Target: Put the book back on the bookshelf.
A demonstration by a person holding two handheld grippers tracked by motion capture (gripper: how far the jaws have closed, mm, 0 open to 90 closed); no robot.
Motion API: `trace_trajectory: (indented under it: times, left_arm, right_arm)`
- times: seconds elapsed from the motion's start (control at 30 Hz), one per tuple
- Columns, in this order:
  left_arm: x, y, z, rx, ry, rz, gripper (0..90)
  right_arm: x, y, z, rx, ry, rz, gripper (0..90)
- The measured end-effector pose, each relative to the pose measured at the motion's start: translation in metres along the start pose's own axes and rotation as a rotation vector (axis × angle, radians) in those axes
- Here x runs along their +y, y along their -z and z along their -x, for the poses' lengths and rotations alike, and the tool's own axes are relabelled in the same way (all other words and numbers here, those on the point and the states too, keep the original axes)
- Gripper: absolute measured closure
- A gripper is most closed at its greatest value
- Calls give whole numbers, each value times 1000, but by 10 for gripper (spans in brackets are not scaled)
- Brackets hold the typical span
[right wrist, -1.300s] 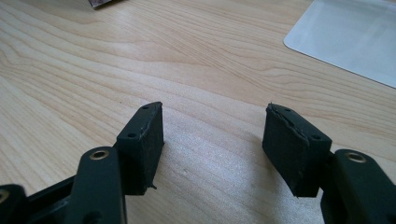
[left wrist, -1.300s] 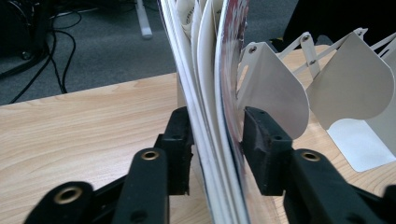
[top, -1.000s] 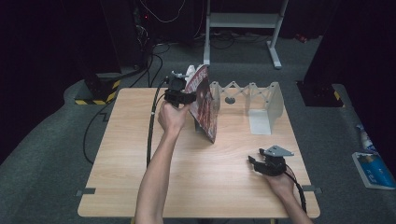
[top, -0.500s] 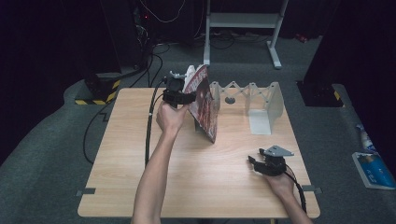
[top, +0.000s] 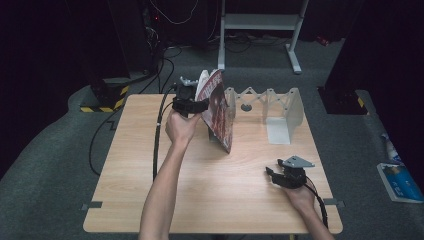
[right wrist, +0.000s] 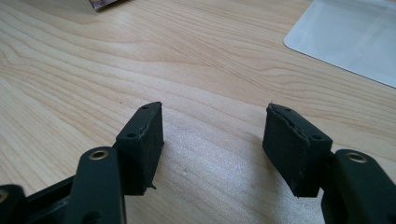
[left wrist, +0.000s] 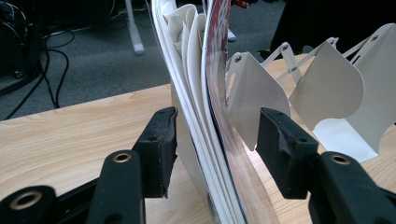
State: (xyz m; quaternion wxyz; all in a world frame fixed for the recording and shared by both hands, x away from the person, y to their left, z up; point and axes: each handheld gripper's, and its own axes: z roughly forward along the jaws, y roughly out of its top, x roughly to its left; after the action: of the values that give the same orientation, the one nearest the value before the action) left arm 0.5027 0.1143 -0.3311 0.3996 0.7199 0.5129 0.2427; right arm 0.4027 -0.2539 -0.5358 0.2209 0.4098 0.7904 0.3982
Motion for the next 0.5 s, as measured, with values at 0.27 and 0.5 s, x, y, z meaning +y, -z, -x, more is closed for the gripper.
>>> trace_trajectory:
  times: [0.27,0.5]
  left_arm:
    - [0,8,-5,10,5,11,474]
    - [0,14,-6,-1,2,28,474]
  right_arm:
    - [0,0,0,0,0,0,380]
    - [0,0,0,0,0,0,380]
